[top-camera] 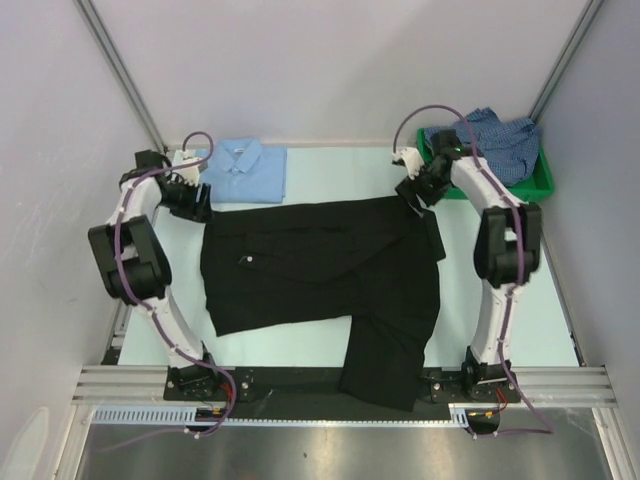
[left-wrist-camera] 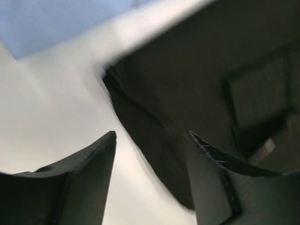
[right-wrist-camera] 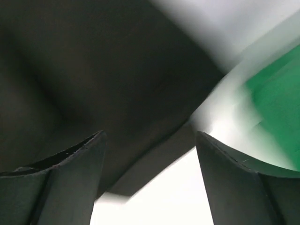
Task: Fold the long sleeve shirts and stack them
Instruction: Fold the shirt
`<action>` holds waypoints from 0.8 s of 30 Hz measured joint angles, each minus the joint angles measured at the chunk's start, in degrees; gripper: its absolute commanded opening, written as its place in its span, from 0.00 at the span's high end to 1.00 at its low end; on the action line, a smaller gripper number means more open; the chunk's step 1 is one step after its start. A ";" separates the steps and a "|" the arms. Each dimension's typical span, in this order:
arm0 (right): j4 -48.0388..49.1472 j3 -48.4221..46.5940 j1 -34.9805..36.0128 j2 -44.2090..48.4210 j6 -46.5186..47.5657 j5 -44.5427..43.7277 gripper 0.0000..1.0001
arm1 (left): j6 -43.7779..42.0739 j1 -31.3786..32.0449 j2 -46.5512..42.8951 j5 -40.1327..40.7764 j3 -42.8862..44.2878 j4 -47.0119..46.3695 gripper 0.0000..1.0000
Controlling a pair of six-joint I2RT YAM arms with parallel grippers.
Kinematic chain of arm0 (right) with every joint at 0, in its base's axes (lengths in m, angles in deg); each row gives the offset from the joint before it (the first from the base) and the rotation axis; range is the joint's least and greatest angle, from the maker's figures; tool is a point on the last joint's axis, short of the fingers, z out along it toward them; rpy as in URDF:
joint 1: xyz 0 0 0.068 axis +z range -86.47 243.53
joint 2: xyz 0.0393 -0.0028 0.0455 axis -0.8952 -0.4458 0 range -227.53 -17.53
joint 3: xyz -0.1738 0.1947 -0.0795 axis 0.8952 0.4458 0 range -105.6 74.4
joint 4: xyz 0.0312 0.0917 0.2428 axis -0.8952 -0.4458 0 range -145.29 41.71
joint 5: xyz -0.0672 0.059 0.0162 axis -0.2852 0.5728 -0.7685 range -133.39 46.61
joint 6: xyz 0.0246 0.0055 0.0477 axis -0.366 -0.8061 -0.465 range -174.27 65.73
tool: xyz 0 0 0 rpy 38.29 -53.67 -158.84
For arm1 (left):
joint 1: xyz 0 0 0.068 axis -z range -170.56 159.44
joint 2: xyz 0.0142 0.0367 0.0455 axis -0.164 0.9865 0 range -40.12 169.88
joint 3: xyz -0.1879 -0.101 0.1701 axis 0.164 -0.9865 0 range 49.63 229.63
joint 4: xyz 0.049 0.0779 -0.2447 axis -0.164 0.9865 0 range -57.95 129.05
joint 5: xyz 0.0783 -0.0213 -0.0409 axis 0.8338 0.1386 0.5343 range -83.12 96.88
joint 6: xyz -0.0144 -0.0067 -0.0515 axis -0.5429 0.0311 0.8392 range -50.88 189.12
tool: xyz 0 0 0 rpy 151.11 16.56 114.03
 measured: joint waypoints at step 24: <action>-13.07 63.98 10.19 52.04 32.81 4.04 0.32 | -36.30 24.70 -56.78 11.89 -60.81 13.20 0.35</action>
